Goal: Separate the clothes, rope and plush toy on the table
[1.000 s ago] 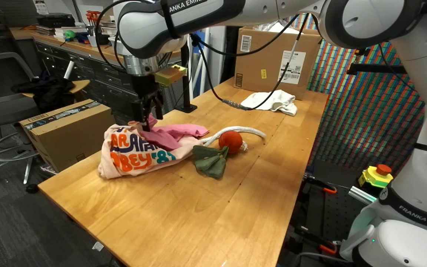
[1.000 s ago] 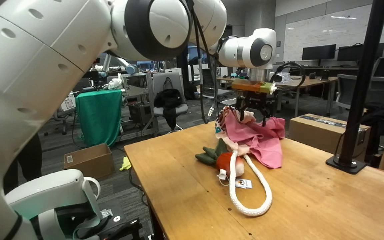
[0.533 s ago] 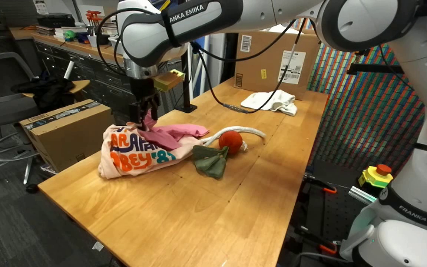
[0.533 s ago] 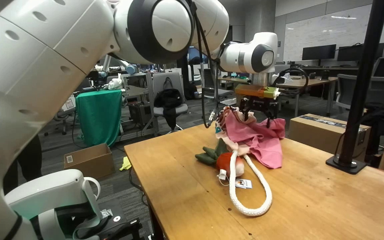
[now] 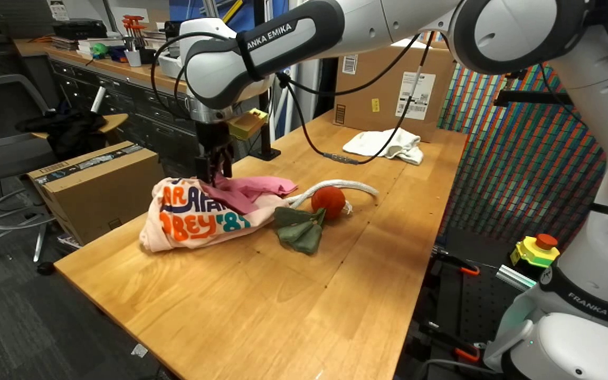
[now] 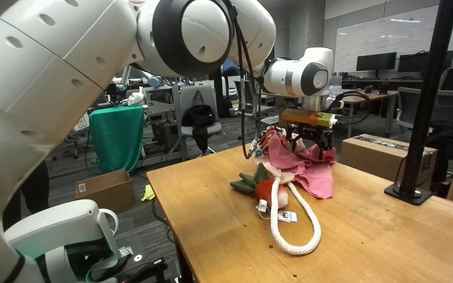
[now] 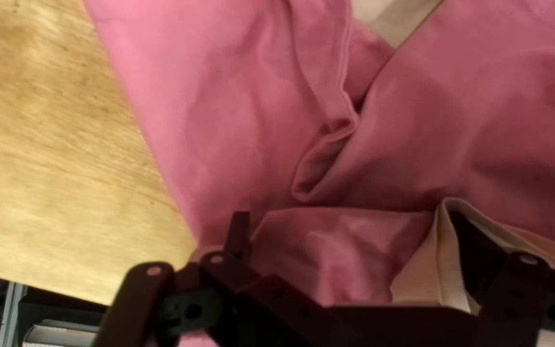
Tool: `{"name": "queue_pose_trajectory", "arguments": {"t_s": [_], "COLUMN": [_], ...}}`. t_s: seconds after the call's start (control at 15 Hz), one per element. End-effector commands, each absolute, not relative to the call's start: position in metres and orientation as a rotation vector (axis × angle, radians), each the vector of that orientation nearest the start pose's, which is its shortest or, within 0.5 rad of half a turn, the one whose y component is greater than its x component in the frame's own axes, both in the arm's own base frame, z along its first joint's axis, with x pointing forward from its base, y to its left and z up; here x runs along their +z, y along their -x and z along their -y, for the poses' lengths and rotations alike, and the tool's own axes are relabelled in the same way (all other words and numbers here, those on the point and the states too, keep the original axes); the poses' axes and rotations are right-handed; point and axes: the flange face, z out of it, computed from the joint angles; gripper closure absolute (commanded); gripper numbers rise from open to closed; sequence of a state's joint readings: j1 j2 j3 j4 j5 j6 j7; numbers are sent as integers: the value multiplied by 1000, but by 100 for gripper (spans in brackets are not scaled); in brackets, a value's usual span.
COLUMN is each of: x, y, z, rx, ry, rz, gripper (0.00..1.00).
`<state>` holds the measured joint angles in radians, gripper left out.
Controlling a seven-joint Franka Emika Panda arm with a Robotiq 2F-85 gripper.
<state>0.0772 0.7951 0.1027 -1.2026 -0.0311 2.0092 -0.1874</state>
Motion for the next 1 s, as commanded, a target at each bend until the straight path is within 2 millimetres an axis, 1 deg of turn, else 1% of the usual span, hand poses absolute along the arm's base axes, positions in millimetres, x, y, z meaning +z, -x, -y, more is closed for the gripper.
{"name": "queue_pose_trajectory", "arguments": {"t_s": [0.0,0.13,0.4,0.6,0.8,0.93], "x": [305,303,305,313,331,341], "y": [-749,-748,-748,-748,-751,-752], "z": [-107,-105,-103,-101,-93,-86], "rx": [-38,-35,-37,-58,-135,-164], "ry": [3026,3026,3035,3105,3261,3363], "rz": [575,581,597,593,618,614], "gripper": [25,42,73,93,98,94]}}
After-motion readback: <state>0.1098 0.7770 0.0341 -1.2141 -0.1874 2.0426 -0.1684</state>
